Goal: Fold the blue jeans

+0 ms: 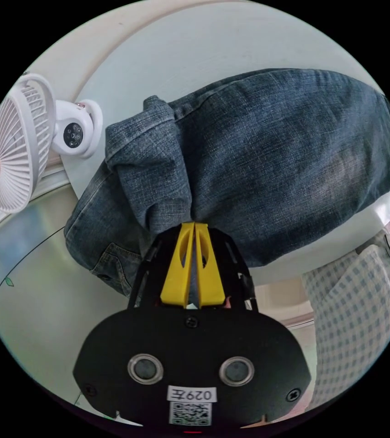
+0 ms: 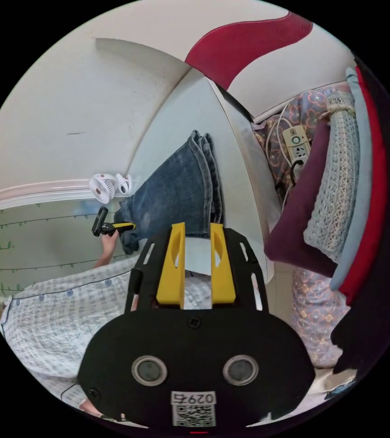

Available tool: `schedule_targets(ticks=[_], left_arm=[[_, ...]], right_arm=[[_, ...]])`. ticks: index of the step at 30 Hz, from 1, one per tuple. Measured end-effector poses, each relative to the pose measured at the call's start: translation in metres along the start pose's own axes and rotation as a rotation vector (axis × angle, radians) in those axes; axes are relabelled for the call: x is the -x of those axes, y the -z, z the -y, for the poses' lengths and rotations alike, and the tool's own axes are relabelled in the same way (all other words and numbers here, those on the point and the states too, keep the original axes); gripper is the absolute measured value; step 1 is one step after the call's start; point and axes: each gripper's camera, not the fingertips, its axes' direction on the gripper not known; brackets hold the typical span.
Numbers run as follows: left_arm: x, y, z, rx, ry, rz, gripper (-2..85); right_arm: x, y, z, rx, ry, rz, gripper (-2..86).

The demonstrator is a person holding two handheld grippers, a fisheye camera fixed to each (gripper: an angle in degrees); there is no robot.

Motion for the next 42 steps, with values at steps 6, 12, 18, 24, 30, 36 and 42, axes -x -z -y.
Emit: schedule_targets(ticks=[6, 12, 18, 24, 30, 36, 42], left_arm=[[0.001, 0.011, 0.001, -0.005, -0.017, -0.040, -1.0], [0.000, 0.020, 0.005, 0.006, -0.029, -0.060, -1.0], [-0.005, 0.029, 0.006, 0.008, -0.029, -0.047, -1.0], [-0.004, 0.037, 0.007, 0.005, -0.029, -0.077, -1.0], [-0.008, 0.044, 0.008, 0.004, -0.049, -0.080, -1.0], [-0.012, 0.051, 0.009, 0.005, -0.046, -0.085, -1.0], [-0.015, 0.058, 0.008, -0.005, -0.042, -0.102, -1.0]], right_arm=[[0.030, 0.008, -0.008, -0.006, 0.057, -0.151, 0.3], [0.029, 0.034, -0.026, -0.037, 0.037, -0.118, 1.0], [0.029, 0.011, -0.013, 0.035, 0.036, -0.089, 4.5], [0.047, 0.003, -0.007, 0.081, 0.086, -0.222, 1.3], [0.056, 0.023, -0.016, 0.052, 0.116, -0.182, 3.7], [0.065, 0.020, -0.019, 0.059, 0.131, -0.248, 10.2], [0.089, 0.001, -0.013, 0.117, 0.185, -0.407, 6.5]])
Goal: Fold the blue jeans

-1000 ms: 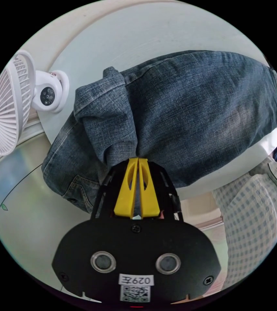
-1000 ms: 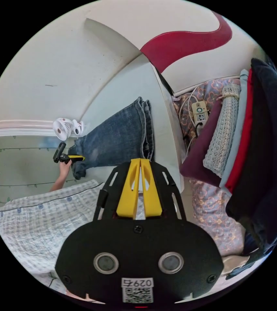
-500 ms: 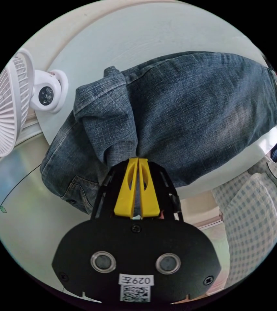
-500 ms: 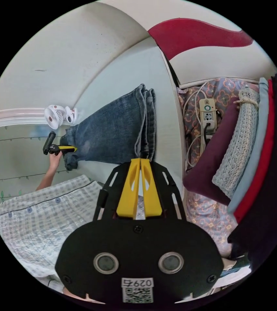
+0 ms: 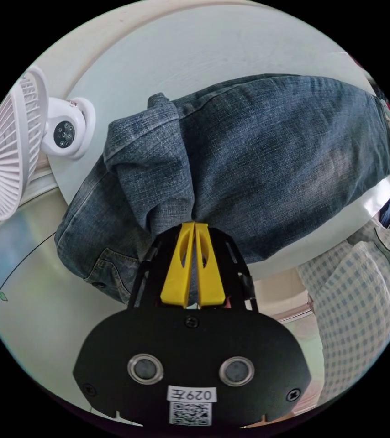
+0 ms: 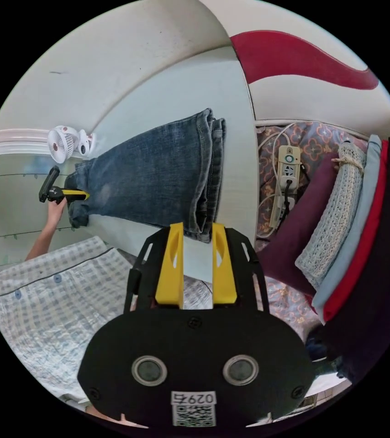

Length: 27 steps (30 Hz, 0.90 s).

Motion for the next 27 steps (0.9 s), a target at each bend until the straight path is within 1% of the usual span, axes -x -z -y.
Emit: schedule_targets(ticks=[2, 6, 10, 14, 16, 17, 19, 22, 24, 25, 27], left_arm=[[-0.001, 0.002, 0.000, -0.002, -0.001, -0.004, -1.0], [-0.006, 0.006, 0.000, -0.009, -0.013, 0.001, -1.0], [-0.014, 0.010, 0.001, -0.001, -0.027, 0.015, -1.0], [-0.028, 0.025, 0.005, 0.020, -0.027, 0.054, -1.0], [-0.039, 0.042, 0.003, -0.026, -0.021, 0.100, -1.0], [-0.048, 0.057, 0.003, -0.079, -0.025, 0.115, -1.0], [-0.065, 0.082, 0.005, -0.158, -0.064, 0.101, -0.9], [-0.104, 0.123, 0.020, -0.268, -0.193, 0.037, -0.8], [-0.141, 0.153, 0.042, -0.336, -0.331, -0.019, -0.5], [-0.151, 0.159, 0.049, -0.350, -0.377, -0.036, -0.4], [-0.193, 0.179, 0.083, -0.346, -0.543, -0.094, 1.3]], right_arm=[[0.005, 0.004, -0.001, 0.003, 0.016, -0.035, 4.4], [0.010, 0.032, -0.017, -0.074, 0.033, -0.001, 1.3], [0.011, 0.048, -0.028, -0.106, 0.028, 0.045, 0.6], [0.013, 0.054, -0.038, -0.073, 0.020, -0.014, 0.3], [0.009, 0.053, -0.043, -0.063, 0.015, -0.004, 0.3], [0.004, 0.054, -0.046, -0.064, 0.009, 0.025, 0.3], [-0.001, 0.059, -0.052, -0.081, -0.004, 0.055, 0.2], [-0.005, 0.063, -0.060, -0.077, -0.015, 0.078, 0.2], [-0.004, 0.067, -0.068, -0.086, -0.013, 0.097, 0.2], [-0.004, 0.068, -0.070, -0.090, -0.010, 0.101, 0.2], [-0.009, 0.067, -0.077, -0.073, -0.017, 0.102, 0.2]])
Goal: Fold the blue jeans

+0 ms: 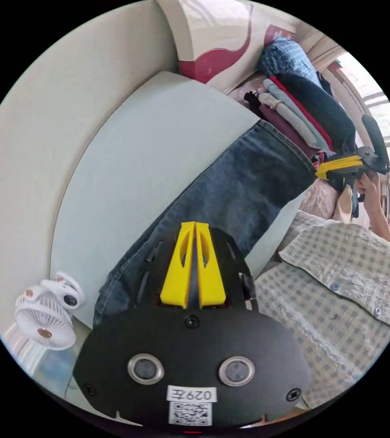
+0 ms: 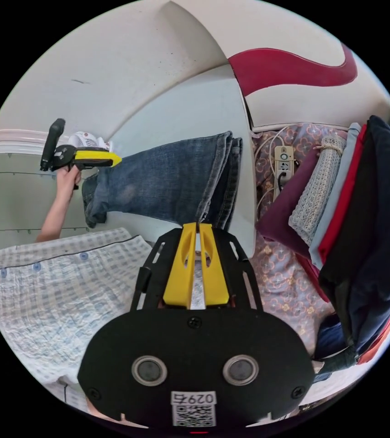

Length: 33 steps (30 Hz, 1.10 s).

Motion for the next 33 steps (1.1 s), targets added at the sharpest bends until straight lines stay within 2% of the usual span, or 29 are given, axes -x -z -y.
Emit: schedule_targets(ticks=[3, 6, 9, 15, 18, 20, 28, 30, 33], left_arm=[[-0.021, -0.009, 0.067, 0.052, -0.161, -0.059, 6.0], [-0.042, -0.026, 0.123, 0.128, -0.286, -0.049, 8.1], [-0.059, -0.036, 0.165, 0.160, -0.373, -0.125, 9.7], [-0.078, -0.045, 0.220, 0.162, -0.442, -0.282, 8.6], [-0.083, -0.058, 0.230, 0.207, -0.453, -0.331, 3.9], [-0.084, -0.052, 0.225, 0.164, -0.477, -0.317, 0.2], [-0.085, 0.008, 0.185, 0.031, -0.483, -0.372, -1.0], [-0.098, 0.033, 0.174, 0.007, -0.525, -0.319, -1.0], [-0.118, 0.036, 0.183, -0.019, -0.575, -0.212, -1.0]], right_arm=[[0.002, 0.012, -0.010, -0.035, 0.041, 0.042, 0.2], [-0.007, 0.012, -0.014, -0.010, -0.019, -0.038, 0.2], [-0.030, -0.001, -0.015, 0.048, -0.093, 0.011, 0.2], [-0.052, 0.004, -0.035, 0.003, -0.150, 0.076, 0.2], [-0.060, 0.006, -0.045, -0.011, -0.171, 0.097, 0.2], [-0.062, 0.007, -0.052, -0.014, -0.173, 0.092, 0.3], [-0.062, 0.033, -0.093, -0.143, -0.156, 0.272, 0.3], [-0.052, 0.054, -0.113, -0.205, -0.134, 0.311, 0.2], [-0.066, 0.058, -0.133, -0.237, -0.260, 0.210, 0.2]])
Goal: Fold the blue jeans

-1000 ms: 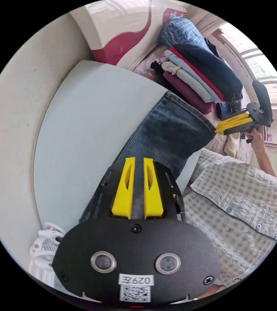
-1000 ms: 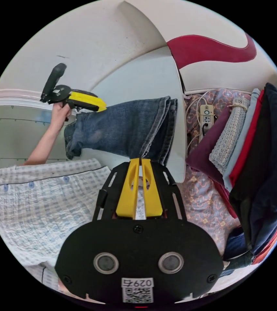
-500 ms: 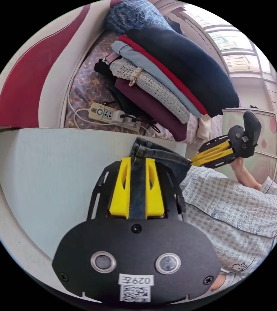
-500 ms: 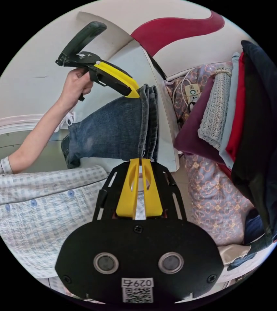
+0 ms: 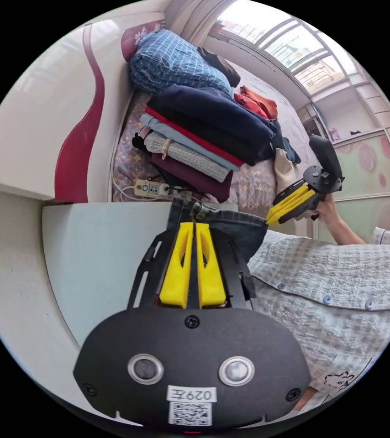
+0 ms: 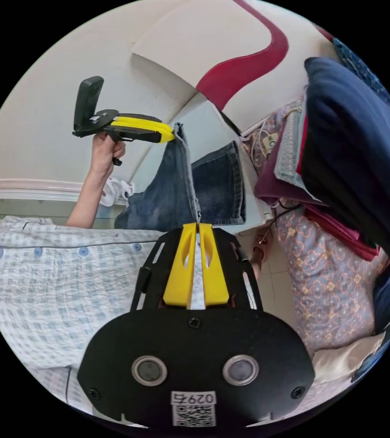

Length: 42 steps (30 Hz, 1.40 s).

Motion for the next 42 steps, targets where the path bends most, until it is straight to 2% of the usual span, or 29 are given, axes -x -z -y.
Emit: schedule_targets(ticks=[5, 11, 16, 20, 22, 24, 25, 27, 32, 36, 42], left_arm=[[0.037, -0.077, 0.046, 0.140, -0.003, -0.235, -1.0], [0.042, -0.080, 0.048, 0.099, -0.018, -0.183, -1.0], [0.055, -0.108, 0.049, 0.140, -0.013, -0.134, -1.0], [0.085, -0.119, 0.040, 0.140, 0.095, -0.291, -1.0], [0.093, -0.106, 0.023, 0.065, 0.141, -0.333, -1.0], [0.091, -0.071, -0.016, -0.124, 0.218, -0.297, -1.0], [0.090, -0.063, -0.027, -0.161, 0.235, -0.288, -1.0], [0.085, -0.049, -0.066, -0.221, 0.271, -0.268, -1.0], [0.074, -0.069, -0.127, -0.147, 0.298, -0.338, -1.0], [0.065, -0.091, -0.189, -0.108, 0.378, -0.377, -1.0], [0.061, -0.108, -0.292, -0.109, 0.546, -0.392, -1.0]], right_arm=[[-0.060, -0.029, 0.007, 0.098, -0.147, -0.097, 0.2], [-0.054, -0.022, 0.000, 0.068, -0.128, -0.189, 0.2], [-0.069, -0.017, -0.009, 0.033, -0.144, -0.103, 0.4], [-0.071, -0.012, -0.016, 0.028, -0.131, -0.073, 1.2], [-0.074, -0.002, -0.024, -0.020, -0.126, -0.023, 2.1], [-0.084, 0.018, -0.039, -0.138, -0.158, 0.035, 4.2], [-0.087, 0.021, -0.042, -0.160, -0.168, 0.048, 4.9], [-0.103, 0.021, -0.043, -0.179, -0.212, 0.125, 10.7], [-0.105, -0.017, -0.014, -0.082, -0.206, 0.191, 13.1], [-0.084, -0.031, -0.004, -0.094, -0.180, 0.087, 5.5], [-0.013, -0.022, -0.004, -0.102, -0.045, -0.082, 2.0]])
